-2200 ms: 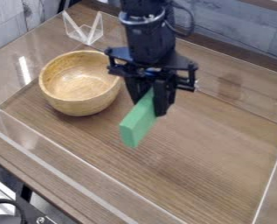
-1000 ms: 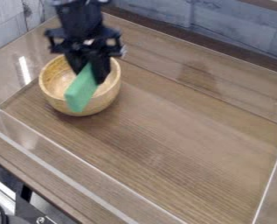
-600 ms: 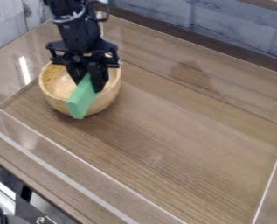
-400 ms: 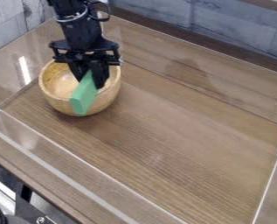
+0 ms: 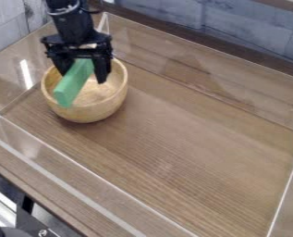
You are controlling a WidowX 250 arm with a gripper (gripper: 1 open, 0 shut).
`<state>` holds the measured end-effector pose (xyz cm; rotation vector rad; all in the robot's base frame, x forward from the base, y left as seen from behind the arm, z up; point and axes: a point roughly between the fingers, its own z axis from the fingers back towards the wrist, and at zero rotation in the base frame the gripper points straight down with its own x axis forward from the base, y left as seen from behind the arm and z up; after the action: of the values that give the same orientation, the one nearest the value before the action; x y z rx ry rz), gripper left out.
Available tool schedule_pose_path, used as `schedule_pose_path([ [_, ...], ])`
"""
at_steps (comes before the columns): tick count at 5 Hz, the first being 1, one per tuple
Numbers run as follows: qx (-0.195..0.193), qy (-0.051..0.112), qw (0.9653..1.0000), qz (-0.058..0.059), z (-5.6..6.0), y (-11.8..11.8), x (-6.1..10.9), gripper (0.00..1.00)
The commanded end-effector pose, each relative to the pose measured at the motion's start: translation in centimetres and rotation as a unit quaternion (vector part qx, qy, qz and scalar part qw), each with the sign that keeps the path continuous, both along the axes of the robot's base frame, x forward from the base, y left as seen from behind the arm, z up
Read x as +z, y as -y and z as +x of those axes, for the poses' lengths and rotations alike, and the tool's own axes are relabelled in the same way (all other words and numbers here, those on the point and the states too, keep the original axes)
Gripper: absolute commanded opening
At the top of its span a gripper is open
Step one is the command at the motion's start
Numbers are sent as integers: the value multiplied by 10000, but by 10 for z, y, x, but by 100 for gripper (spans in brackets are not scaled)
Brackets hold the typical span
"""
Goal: Put green object into wooden bowl
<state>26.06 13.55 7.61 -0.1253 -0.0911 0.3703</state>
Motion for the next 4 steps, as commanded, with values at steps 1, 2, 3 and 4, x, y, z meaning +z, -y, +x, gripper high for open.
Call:
schedule_pose_path([
  [1, -256, 251, 9993, 105, 7, -3, 23, 100],
  [2, -525, 238, 9983, 107, 7, -2, 24, 100],
  [3, -511, 221, 9984, 113, 4, 1, 14, 100],
  [4, -498, 202, 9985, 120, 1, 4, 4, 100],
])
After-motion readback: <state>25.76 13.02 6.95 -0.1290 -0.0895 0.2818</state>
